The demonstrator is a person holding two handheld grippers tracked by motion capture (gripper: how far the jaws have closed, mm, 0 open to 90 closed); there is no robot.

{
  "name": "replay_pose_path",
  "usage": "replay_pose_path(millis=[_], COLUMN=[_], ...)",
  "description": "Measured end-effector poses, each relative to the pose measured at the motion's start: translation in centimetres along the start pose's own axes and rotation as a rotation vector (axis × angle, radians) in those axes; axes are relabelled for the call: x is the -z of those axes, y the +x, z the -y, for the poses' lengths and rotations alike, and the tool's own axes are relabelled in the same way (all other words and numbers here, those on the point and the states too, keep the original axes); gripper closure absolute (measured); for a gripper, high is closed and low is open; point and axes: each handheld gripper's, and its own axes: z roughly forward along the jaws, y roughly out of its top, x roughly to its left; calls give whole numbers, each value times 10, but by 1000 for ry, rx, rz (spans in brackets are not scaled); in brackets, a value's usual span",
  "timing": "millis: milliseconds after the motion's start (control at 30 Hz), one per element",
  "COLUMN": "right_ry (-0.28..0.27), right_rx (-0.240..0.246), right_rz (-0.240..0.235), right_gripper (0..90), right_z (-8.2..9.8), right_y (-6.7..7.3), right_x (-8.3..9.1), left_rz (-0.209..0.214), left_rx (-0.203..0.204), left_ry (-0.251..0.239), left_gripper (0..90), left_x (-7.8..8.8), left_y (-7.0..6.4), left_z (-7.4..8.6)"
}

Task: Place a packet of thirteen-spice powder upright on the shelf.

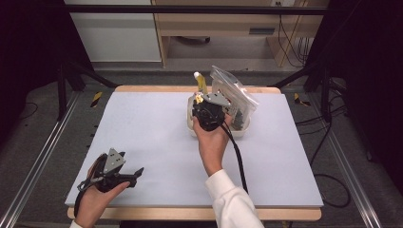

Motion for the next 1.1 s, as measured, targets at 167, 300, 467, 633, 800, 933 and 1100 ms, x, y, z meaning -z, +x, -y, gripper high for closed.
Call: replay_pose_path(millis=[167,300,467,633,800,933,1100], right_ry=[3,7,12,21,24,27,37], right_rx=[-4,-9,-16,-17,-17,-15,-18], right_rz=[14,26,25,32,36,45,52], right_gripper=[678,678,678,678,677,677,676], right_z=[1,2,3,5,7,8,10], right_y=[1,1,2,2,5,6,6], right_x=[-5,-8,-11,-14,-17,-19,-22], left_rz=[5,5,5,5,3,5,5], left_rx=[-3,-7,-8,-6,-11,-11,-16], left_ry=[3,6,6,4,5,5,8], left_gripper=[128,128,129,129,129,129,129], left_x=[0,1,1,1,1,0,0], left_y=[-1,-1,-1,-1,-1,-2,-2], left_z=[0,-1,0,0,-1,-1,-1])
